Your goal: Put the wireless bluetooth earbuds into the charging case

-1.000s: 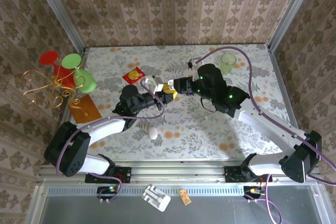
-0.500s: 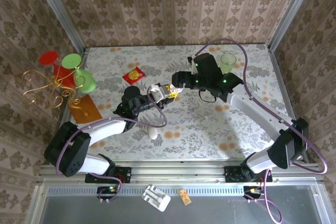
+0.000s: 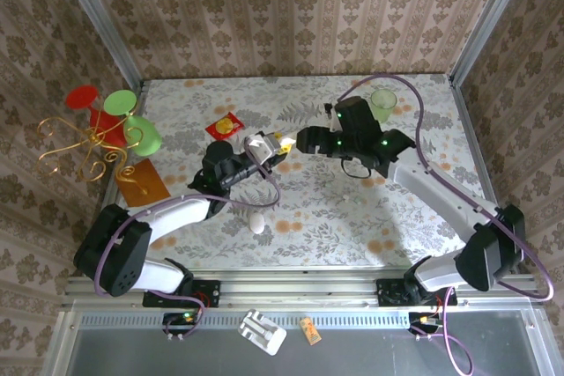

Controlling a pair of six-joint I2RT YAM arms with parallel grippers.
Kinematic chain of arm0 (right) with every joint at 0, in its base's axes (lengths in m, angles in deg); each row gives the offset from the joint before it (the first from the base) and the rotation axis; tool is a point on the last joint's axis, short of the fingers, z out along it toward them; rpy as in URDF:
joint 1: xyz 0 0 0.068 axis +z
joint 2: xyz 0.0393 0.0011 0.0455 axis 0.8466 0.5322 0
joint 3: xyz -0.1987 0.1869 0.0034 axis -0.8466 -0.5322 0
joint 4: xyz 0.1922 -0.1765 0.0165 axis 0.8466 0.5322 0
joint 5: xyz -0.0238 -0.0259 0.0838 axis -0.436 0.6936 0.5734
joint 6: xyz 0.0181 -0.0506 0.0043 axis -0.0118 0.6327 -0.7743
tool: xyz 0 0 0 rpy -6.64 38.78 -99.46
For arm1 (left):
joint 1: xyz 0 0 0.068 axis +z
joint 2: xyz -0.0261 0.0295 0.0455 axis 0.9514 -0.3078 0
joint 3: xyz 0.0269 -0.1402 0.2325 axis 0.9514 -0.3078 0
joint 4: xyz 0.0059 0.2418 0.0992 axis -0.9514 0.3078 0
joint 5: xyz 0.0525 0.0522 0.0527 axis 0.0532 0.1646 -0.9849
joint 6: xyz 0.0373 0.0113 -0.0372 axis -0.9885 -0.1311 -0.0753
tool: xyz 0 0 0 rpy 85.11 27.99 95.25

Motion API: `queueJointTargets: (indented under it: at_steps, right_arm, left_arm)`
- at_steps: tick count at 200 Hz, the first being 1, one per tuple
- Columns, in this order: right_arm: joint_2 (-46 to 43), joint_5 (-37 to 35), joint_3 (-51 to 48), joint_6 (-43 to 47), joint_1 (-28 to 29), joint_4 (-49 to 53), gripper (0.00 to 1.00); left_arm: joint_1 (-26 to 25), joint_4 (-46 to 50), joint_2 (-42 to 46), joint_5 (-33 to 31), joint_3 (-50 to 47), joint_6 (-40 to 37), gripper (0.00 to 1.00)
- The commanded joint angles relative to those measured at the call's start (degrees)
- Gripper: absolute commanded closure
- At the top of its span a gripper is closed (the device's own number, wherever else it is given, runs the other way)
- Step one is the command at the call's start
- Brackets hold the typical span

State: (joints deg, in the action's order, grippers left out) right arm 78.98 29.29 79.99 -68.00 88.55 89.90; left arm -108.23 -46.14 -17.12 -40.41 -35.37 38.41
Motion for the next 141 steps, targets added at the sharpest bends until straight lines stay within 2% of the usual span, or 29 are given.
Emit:
queueJointTargets:
  at_steps: [1, 19, 50, 68, 103, 120, 141]
  right_arm:
    - [-4.16, 5.95, -3.17, -2.42, -1.68, -8.34, 0.19]
    - [-5.48, 7.15, -5.32, -2.46, -2.35, -10.87, 0.19]
    - [-6.86, 5.11, -8.01, -0.76, -2.4, -11.37, 0.19]
    - [-7.17, 4.42, -9.8, 0.22, -2.4, -11.74, 0.18]
    - [-7.64, 3.67, -13.06, 0.94, -2.4, -12.9, 0.16]
    - [-8.08, 3.1, -14.77, 1.03, -2.39, -14.26, 0.13]
    - [-7.83, 2.46, -16.62, 1.32, -2.38, -15.64, 0.09]
  left_arm:
    - [0.59, -1.82, 0.08, 2.88, 1.15, 3.48, 1.0]
    - [0.99, 2.57, 0.03, 2.04, 2.0, 3.38, 1.0]
    - [1.81, 17.85, -2.18, -4.09, 7.73, 4.24, 1.0]
    - [3.34, 26.32, -5.35, -5.45, 12.14, 11.52, 1.0]
    - [7.5, 34.06, -13.2, -3.5, 18.81, 26.95, 1.0]
    - [8.59, 36.73, -16.96, -2.57, 21.7, 32.03, 1.0]
    - [8.59, 39.29, -21.0, -5.06, 24.74, 35.78, 1.0]
